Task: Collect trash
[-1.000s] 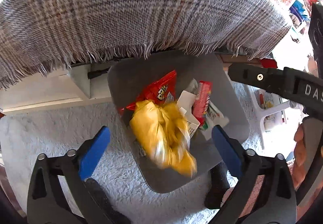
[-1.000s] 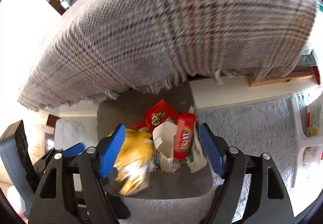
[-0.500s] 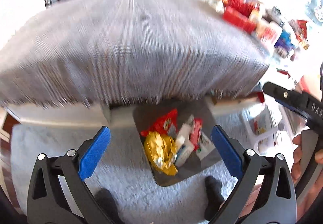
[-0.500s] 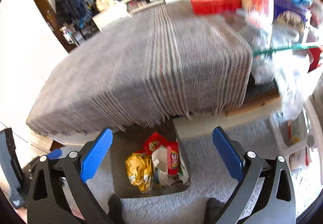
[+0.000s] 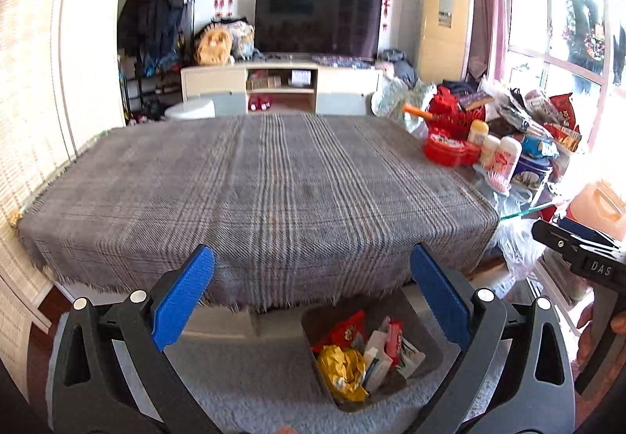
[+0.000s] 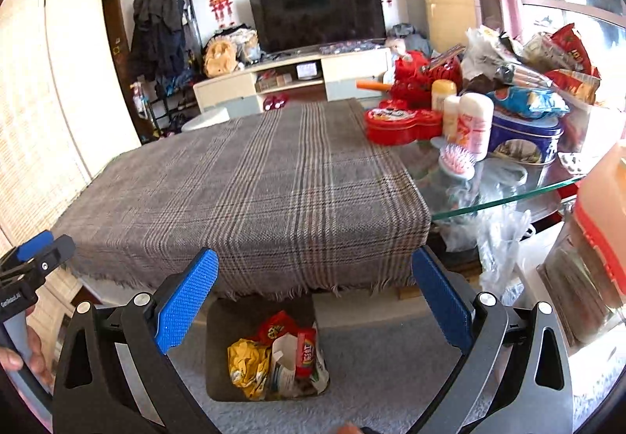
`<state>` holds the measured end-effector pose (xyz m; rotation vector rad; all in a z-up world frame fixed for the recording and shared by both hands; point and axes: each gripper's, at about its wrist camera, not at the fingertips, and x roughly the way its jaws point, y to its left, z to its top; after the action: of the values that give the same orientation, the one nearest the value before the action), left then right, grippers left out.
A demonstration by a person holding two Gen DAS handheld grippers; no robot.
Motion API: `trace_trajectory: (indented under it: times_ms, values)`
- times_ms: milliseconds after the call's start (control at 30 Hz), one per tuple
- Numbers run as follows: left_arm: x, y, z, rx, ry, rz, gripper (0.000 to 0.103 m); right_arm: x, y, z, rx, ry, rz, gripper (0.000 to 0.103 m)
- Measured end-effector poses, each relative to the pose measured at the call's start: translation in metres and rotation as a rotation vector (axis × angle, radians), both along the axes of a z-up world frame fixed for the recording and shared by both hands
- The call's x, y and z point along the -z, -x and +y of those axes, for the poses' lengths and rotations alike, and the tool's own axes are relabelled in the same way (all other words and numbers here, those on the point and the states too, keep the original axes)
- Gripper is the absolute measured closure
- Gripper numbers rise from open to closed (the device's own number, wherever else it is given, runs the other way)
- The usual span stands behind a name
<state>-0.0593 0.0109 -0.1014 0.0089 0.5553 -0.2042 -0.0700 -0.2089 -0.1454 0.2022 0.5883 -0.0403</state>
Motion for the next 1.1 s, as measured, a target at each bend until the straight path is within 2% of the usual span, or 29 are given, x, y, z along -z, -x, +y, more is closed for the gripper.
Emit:
trace_trajectory:
  times_ms: [67, 233, 400, 567, 1100]
  values:
    - [-0.001, 0.002, 0.004, -0.008, 0.009, -0.013, 0.008, -0.002, 0.006, 0.0, 0.014, 0.002, -0.024, 0.003]
    - [0.002, 0.009, 0.01, -0.017, 0.006, -0.072, 0.008, -0.006, 0.021, 0.005, 0.039, 0.088, -0.1, 0.003]
    - [0.012, 0.009, 0.014, -0.006, 0.053, -0.07, 0.008, 0.005, 0.018, 0.007, 0.065, 0.086, -0.073, 0.003]
    - [0.014, 0.011, 0.014, -0.019, 0.057, -0.084, 0.008, 0.005, 0.018, 0.014, 0.06, 0.096, -0.086, 0.003]
    - [0.017, 0.019, -0.003, -0.03, -0.031, -0.13, 0.008, 0.001, 0.023, 0.016, 0.073, 0.069, -0.122, 0.003]
